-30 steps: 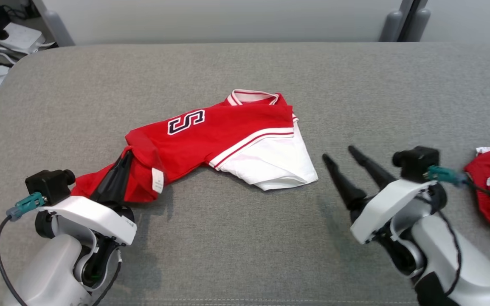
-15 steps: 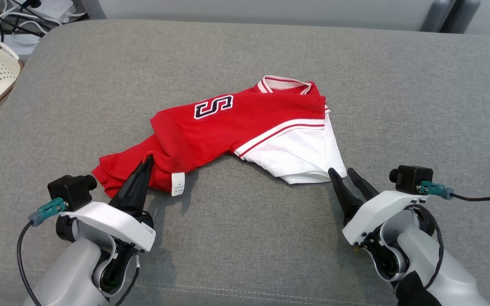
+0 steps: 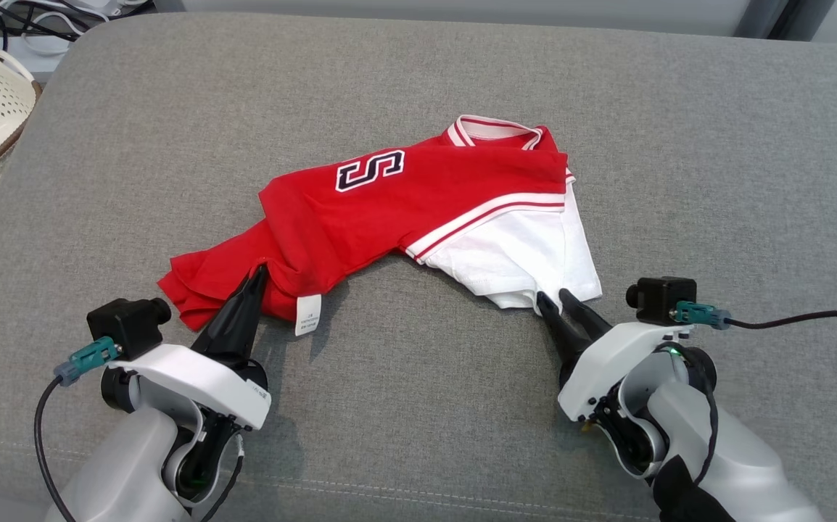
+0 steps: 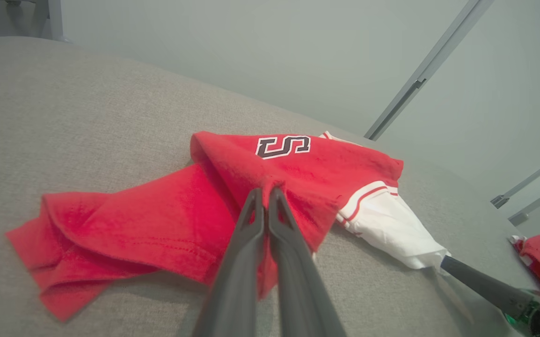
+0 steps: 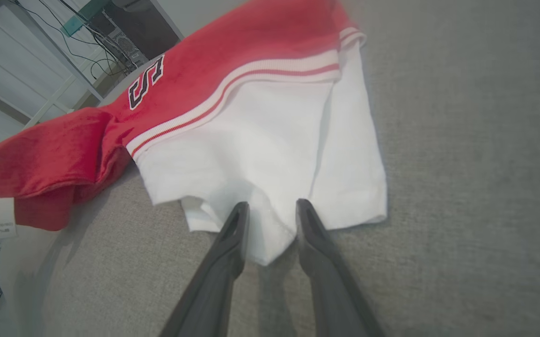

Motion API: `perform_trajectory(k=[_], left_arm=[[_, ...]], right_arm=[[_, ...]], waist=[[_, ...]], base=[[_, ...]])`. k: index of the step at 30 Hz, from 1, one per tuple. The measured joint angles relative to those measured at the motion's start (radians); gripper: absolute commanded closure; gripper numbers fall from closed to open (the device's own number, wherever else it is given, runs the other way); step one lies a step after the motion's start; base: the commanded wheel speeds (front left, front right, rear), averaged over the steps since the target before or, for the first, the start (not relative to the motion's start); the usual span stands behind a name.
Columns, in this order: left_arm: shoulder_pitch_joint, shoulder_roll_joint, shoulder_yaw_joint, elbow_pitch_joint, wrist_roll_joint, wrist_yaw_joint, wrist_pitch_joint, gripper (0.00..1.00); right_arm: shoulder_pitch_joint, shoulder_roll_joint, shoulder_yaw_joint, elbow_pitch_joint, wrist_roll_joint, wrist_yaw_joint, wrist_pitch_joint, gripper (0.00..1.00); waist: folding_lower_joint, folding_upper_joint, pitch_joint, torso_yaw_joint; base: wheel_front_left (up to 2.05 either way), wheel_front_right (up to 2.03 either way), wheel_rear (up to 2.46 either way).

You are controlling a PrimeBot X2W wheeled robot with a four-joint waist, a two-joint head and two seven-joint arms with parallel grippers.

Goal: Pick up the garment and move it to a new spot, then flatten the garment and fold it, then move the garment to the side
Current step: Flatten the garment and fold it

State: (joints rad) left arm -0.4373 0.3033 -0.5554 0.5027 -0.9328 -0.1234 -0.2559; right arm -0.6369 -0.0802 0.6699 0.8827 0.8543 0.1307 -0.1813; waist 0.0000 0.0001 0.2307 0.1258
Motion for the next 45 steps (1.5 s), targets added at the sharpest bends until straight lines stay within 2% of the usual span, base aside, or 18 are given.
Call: perform_trajectory(k=[5,14,26,32,33,34,41,45], left_arm=[[0.0,0.0,0.003,0.001,0.0,0.0,0.0,1.0],[0.0,-0.007,0.004,0.003,0.0,0.0,0.0,1.0],[0.0,-0.009,0.002,0.012,0.0,0.0,0.0,1.0],[0.0,-0.011,0.002,0.015,0.0,0.0,0.0,1.0],[0.0,-0.012,0.002,0.016,0.0,0.0,0.0,1.0],[0.0,-0.012,0.002,0.016,0.0,0.0,0.0,1.0],[0.0,-0.011,0.003,0.016,-0.001,0.0,0.0,1.0],[-0.012,0.011,0.024,0.005,-0.018,0.0,0.0,1.0]], right_arm=[[-0.005,-0.005,0.05,0.002,-0.003,0.0,-0.004,0.5],[-0.01,-0.023,0.064,0.036,0.001,0.0,-0.015,0.51],[-0.011,-0.02,0.128,0.039,0.019,0.0,-0.006,0.59],[-0.014,-0.02,0.147,0.048,0.037,0.0,-0.002,0.79],[-0.018,-0.02,0.149,0.055,0.044,0.0,-0.002,0.98],[-0.022,-0.02,0.149,0.061,0.045,0.0,-0.002,1.0],[-0.044,-0.026,0.12,0.055,0.085,0.0,-0.029,1.0],[-0.103,-0.073,0.033,-0.045,0.098,0.0,-0.058,1.0]], waist=[[0.0,0.0,-0.003,-0.005],[0.0,0.0,-0.004,-0.011],[0.0,0.0,-0.014,-0.001],[0.0,0.0,-0.014,0.002],[0.0,0.0,-0.014,0.002],[0.0,0.0,-0.013,0.002],[-0.0001,0.0,-0.013,-0.003],[0.0,0.0,-0.018,-0.018]], base=[[0.0,0.0,0.0],[0.0,0.0,0.0],[0.0,0.0,0.0],[0.0,0.0,0.0],[0.0,0.0,0.0],[0.0,0.0,0.0],[0.0,0.0,0.0],[0.0,0.0,0.0]])
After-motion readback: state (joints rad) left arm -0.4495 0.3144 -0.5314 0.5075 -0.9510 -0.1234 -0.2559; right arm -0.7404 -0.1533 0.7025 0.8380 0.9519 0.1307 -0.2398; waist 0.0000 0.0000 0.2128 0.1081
